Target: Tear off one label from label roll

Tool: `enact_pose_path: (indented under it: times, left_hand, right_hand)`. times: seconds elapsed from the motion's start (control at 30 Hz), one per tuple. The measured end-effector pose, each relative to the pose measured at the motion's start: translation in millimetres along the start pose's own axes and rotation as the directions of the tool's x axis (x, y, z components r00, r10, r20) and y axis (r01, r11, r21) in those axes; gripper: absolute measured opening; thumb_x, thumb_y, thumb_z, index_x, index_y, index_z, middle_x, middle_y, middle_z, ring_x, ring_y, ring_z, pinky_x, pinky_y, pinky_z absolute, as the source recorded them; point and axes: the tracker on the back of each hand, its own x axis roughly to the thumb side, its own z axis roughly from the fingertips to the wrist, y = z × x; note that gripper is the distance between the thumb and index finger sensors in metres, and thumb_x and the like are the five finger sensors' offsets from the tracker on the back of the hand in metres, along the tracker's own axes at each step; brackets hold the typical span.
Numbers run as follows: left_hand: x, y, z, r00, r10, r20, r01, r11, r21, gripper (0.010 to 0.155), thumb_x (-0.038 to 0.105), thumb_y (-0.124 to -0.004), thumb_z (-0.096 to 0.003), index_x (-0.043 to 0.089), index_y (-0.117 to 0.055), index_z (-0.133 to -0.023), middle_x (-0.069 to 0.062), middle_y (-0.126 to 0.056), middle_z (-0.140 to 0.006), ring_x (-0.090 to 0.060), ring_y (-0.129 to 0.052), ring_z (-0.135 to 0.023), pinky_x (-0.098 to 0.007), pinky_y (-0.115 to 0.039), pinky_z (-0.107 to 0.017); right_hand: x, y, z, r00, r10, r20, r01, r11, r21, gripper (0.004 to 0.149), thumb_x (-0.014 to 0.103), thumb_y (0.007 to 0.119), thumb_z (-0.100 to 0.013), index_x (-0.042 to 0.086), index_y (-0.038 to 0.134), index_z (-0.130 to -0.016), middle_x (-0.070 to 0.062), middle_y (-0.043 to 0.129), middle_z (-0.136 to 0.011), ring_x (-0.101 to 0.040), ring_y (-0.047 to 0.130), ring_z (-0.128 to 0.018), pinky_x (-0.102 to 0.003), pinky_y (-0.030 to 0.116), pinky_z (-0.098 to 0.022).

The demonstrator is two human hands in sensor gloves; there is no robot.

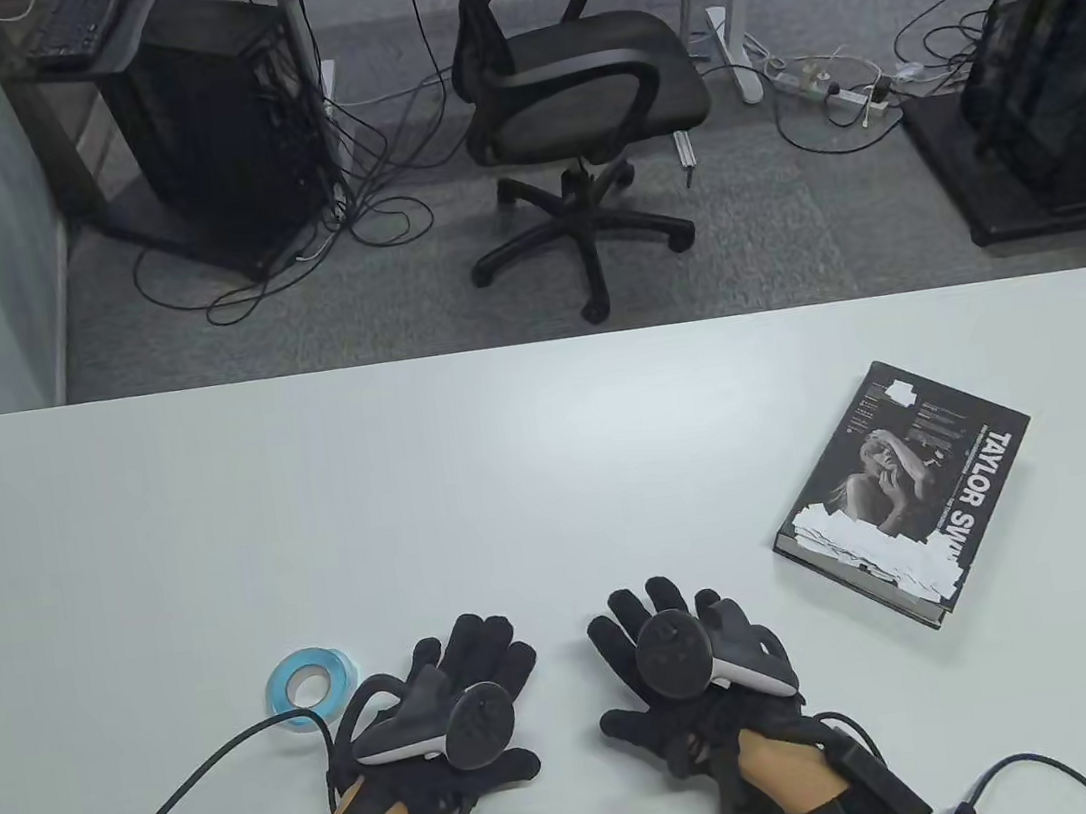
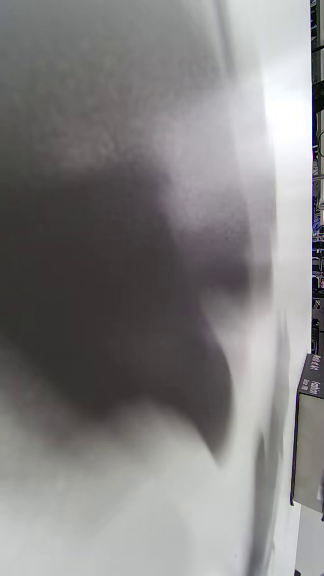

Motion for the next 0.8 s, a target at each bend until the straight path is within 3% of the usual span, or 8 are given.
enact_pose_path:
  times: [0.37,0.63,0.8]
  left_hand:
    - [0.1,4.2,3.7,1.000,-0.013,-0.003,0.013,1.000,0.021,0.096,0.072,-0.052,-0.0399,0.022,0.000,-0.104,-0.010,0.010,-0.109,-0.039,0.001,-0.105,-0.064,-0.018,-0.070]
    - [1.4,5.8,5.1,1.000,-0.010,-0.001,0.010,0.999,0.032,0.096,0.072,-0.052,-0.0399,0.022,0.001,-0.103,-0.010,0.010,-0.109,-0.038,0.001,-0.105,-0.064,-0.017,-0.070]
    - [2.2,5.7,5.4,1.000,-0.007,0.008,0.007,0.999,0.034,0.096,0.071,-0.052,-0.0400,0.022,0.001,-0.103,-0.010,0.010,-0.109,-0.038,0.001,-0.105,-0.064,-0.017,-0.070]
  right_hand:
    - [-16.6,-13.9,4.2,0.998,-0.050,-0.044,0.047,0.998,-0.051,0.081,0.063,0.067,-0.041,0.039,0.017,-0.100,0.002,0.001,-0.109,-0.035,-0.006,-0.100,-0.064,-0.003,-0.064]
    - [-81.8,-43.6,16.3,0.959,-0.172,-0.223,0.131,0.973,-0.191,0.081,0.063,0.067,-0.041,0.039,0.017,-0.100,0.002,0.001,-0.109,-0.035,-0.008,-0.100,-0.064,-0.005,-0.063]
    - [-126.5,-61.3,32.4,0.893,-0.310,-0.325,0.216,0.931,-0.295,0.081,0.063,0.067,-0.042,0.039,0.016,-0.100,0.001,0.000,-0.109,-0.036,-0.009,-0.100,-0.065,-0.006,-0.063]
